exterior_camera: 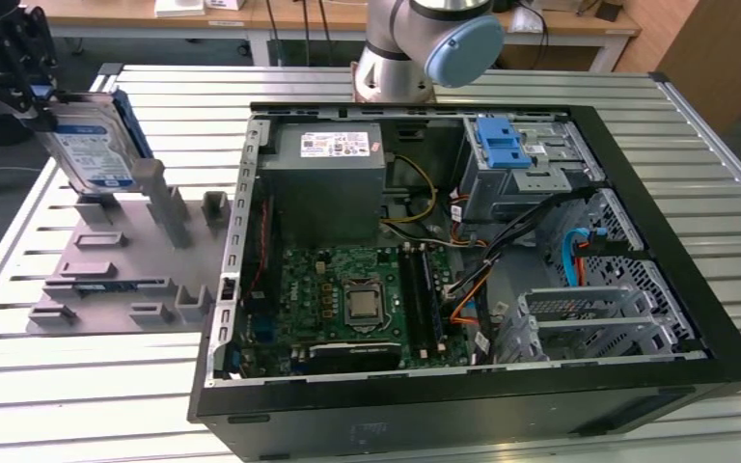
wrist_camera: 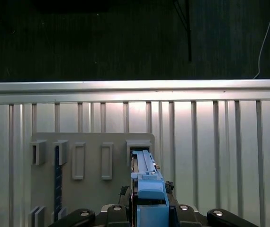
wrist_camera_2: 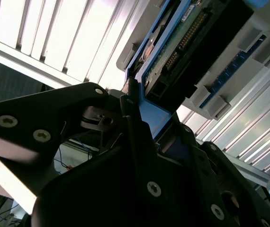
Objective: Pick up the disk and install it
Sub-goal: 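Pick up the disk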
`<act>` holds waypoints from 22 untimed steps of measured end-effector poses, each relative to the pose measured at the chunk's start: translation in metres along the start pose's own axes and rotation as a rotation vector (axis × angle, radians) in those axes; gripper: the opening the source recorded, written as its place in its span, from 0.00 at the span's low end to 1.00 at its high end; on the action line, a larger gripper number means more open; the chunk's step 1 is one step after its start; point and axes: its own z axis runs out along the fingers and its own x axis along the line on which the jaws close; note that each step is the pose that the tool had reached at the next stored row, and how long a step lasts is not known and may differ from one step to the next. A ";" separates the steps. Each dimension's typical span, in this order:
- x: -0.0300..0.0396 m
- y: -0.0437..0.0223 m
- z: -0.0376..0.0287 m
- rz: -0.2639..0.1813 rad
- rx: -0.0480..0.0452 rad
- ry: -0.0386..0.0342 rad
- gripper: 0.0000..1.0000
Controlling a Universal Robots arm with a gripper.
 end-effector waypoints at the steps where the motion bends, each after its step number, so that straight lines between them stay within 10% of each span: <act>1: 0.0000 0.0000 -0.0004 0.000 0.0001 0.0000 0.36; 22: -0.0003 0.0002 -0.0082 0.000 0.0000 0.0000 0.36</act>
